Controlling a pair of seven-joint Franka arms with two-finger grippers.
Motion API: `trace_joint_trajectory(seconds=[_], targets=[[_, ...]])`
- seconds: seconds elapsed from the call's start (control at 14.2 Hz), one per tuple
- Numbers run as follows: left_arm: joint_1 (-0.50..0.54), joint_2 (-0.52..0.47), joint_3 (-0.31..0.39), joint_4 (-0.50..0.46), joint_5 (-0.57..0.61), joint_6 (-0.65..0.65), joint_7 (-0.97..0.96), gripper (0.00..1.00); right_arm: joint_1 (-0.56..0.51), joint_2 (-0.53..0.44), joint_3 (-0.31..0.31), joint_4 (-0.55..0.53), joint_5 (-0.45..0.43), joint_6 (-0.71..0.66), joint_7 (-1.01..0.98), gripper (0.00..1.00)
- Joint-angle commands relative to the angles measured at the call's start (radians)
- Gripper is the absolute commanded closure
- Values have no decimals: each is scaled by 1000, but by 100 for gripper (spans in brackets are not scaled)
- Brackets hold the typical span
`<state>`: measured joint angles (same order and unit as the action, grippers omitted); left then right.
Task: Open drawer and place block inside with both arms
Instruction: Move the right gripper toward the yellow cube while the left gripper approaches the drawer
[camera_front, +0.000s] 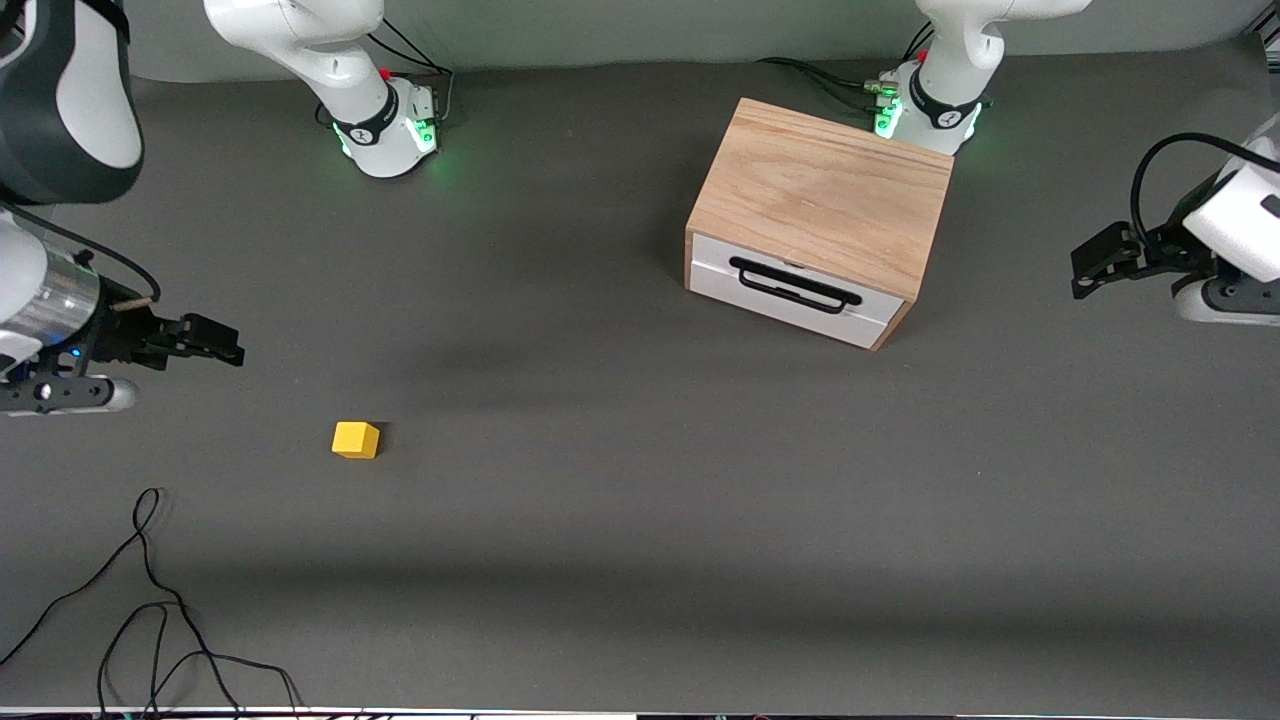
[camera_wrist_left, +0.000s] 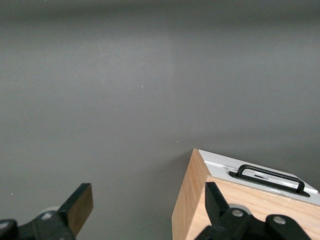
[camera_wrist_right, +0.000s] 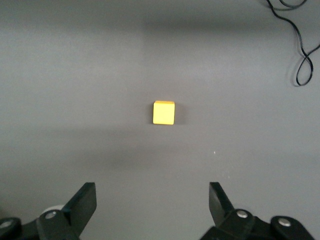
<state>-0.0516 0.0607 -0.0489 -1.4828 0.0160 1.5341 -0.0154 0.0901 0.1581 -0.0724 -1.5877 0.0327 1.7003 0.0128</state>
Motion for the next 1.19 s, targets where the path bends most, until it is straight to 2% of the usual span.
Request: trace_joint_trajectory(seconds=[0.0, 0.28, 0.56, 0.91, 1.12], targets=[[-2, 14, 4, 16, -1, -2, 22, 0, -3, 12, 5, -47, -13, 70, -17, 0], [-2, 56, 6, 18, -2, 4, 20, 0, -1, 17, 5, -156, -13, 215, -16, 0], [-4, 100, 6, 18, -22, 27, -49, 1, -3, 70, 3, -181, -14, 278, -16, 0], [-34, 133, -11, 13, -51, 11, -502, 1, -6, 126, 3, -274, -14, 476, -14, 0], [-126, 160, -22, 15, -51, 4, -748, 1, -3, 181, 3, -291, -14, 560, -13, 0]])
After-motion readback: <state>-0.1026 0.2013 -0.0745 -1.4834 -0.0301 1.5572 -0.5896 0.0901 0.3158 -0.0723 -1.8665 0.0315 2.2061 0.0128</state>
